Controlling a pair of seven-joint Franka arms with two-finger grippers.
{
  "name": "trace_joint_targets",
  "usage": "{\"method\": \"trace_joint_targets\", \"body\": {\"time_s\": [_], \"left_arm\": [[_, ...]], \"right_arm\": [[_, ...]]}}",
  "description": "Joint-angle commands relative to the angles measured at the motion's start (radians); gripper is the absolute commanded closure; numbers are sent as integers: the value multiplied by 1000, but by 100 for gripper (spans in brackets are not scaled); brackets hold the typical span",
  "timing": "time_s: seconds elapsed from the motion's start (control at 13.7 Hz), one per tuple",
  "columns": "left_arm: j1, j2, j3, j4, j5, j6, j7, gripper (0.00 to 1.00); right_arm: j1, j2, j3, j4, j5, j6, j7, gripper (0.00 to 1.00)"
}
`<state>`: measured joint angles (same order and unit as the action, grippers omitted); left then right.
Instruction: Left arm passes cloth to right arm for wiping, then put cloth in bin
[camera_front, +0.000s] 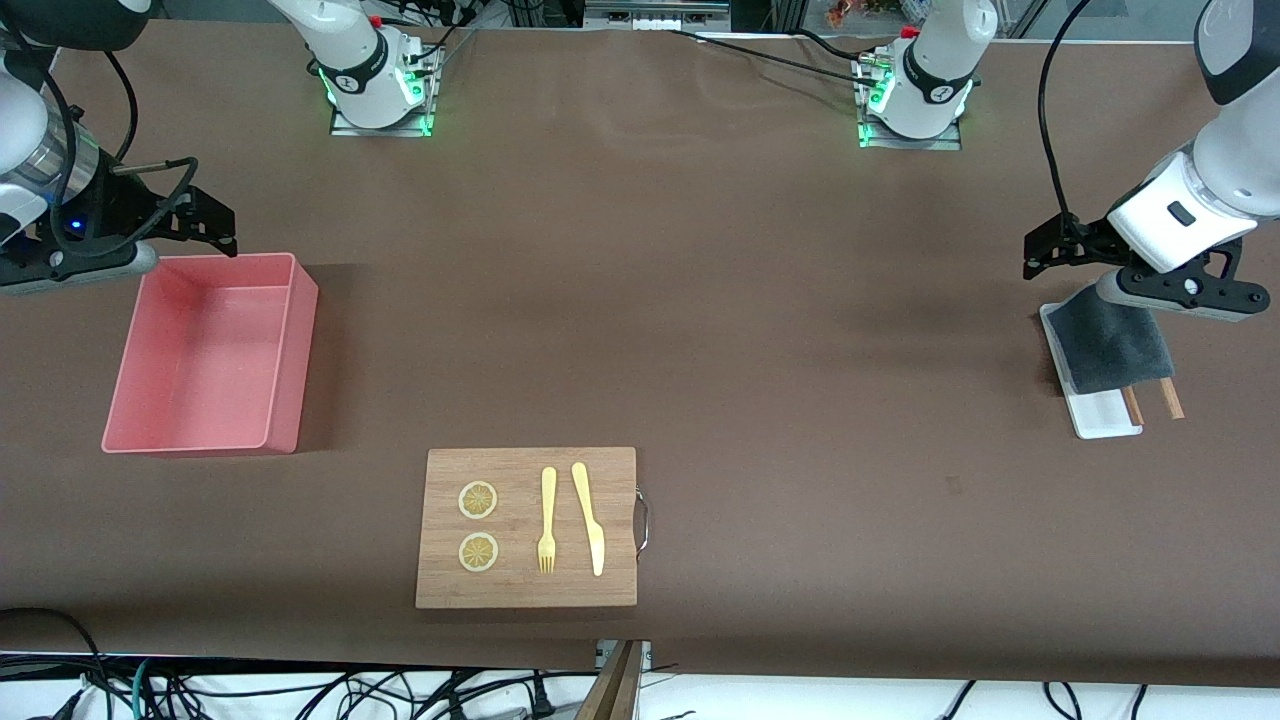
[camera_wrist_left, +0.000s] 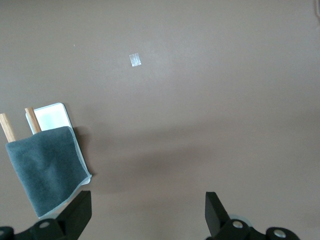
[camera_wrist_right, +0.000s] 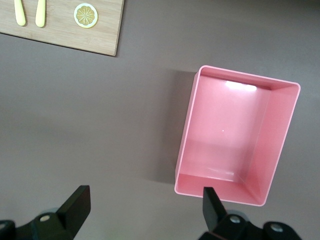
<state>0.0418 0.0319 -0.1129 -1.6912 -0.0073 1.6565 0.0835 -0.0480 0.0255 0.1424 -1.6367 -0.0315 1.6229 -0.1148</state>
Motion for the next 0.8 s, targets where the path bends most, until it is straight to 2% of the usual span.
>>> {"method": "trace_joint_targets", "body": {"time_s": [0.0,0.73], "left_arm": [[12,-15,-11,-10,15,-9,-20,0],[12,0,-11,-4,17,-14,-16,0]], "right_arm": [[-4,7,3,18,9,-6,-6,1],[-4,7,3,18,9,-6,-6,1]]}}
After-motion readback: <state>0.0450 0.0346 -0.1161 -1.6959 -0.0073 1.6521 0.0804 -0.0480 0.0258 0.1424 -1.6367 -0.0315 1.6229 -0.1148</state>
